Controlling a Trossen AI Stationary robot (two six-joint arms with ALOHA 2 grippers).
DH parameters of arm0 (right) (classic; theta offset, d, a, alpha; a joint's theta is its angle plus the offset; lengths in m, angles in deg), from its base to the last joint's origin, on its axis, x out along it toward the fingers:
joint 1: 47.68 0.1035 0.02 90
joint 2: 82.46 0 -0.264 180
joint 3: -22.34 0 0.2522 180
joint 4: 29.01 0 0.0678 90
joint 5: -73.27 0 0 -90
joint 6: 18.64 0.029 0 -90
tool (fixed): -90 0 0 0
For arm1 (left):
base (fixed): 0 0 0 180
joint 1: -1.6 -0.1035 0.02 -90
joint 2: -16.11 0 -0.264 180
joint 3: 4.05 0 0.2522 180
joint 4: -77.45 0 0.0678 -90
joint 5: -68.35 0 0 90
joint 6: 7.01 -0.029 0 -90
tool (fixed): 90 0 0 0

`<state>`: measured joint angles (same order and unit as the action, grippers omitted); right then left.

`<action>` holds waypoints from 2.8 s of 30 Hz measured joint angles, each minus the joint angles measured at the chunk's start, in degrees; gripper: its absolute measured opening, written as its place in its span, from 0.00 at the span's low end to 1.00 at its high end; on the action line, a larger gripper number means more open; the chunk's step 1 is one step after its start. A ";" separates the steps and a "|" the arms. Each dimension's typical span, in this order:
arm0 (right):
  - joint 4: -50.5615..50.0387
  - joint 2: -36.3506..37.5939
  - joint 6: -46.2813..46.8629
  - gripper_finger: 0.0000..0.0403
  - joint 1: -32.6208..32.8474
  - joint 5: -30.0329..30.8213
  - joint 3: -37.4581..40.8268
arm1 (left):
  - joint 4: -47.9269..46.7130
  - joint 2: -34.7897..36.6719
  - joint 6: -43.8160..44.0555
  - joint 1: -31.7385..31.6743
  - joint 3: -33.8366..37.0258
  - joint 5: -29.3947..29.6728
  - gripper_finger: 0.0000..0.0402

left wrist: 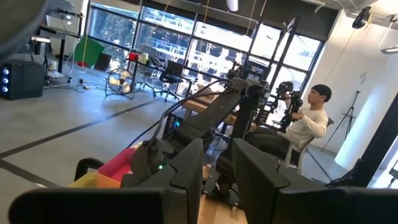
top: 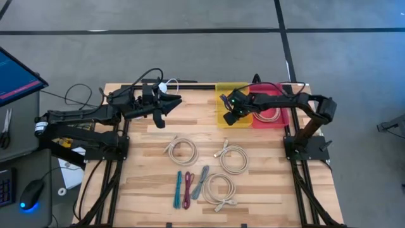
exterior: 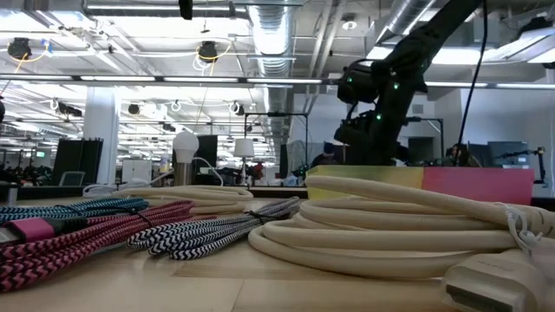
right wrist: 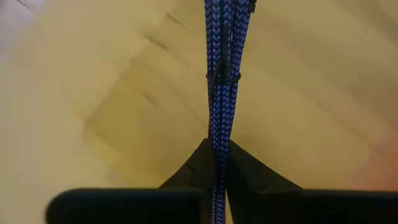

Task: Pick & Place USB Port
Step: Put the purple charger cable into the yellow bin, then put the white HDMI cable into the red bin

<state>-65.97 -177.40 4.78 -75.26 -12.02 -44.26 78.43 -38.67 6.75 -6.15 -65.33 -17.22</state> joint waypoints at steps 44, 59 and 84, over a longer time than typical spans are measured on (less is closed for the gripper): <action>8.59 38.35 -6.52 0.25 14.07 -18.58 -0.01 | -0.12 0.00 0.17 0.00 0.00 -7.91 0.21; -11.61 38.34 -7.48 0.44 27.09 -17.22 -0.01 | -0.13 0.00 0.20 0.00 0.01 -7.91 0.21; -28.23 19.24 -21.89 0.43 40.91 -11.35 -0.01 | -0.39 -0.02 0.22 -0.04 0.01 -7.50 0.21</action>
<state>-94.19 -158.16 -17.10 -34.35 -23.37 -44.28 78.04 -38.70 6.97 -6.19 -65.32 -24.72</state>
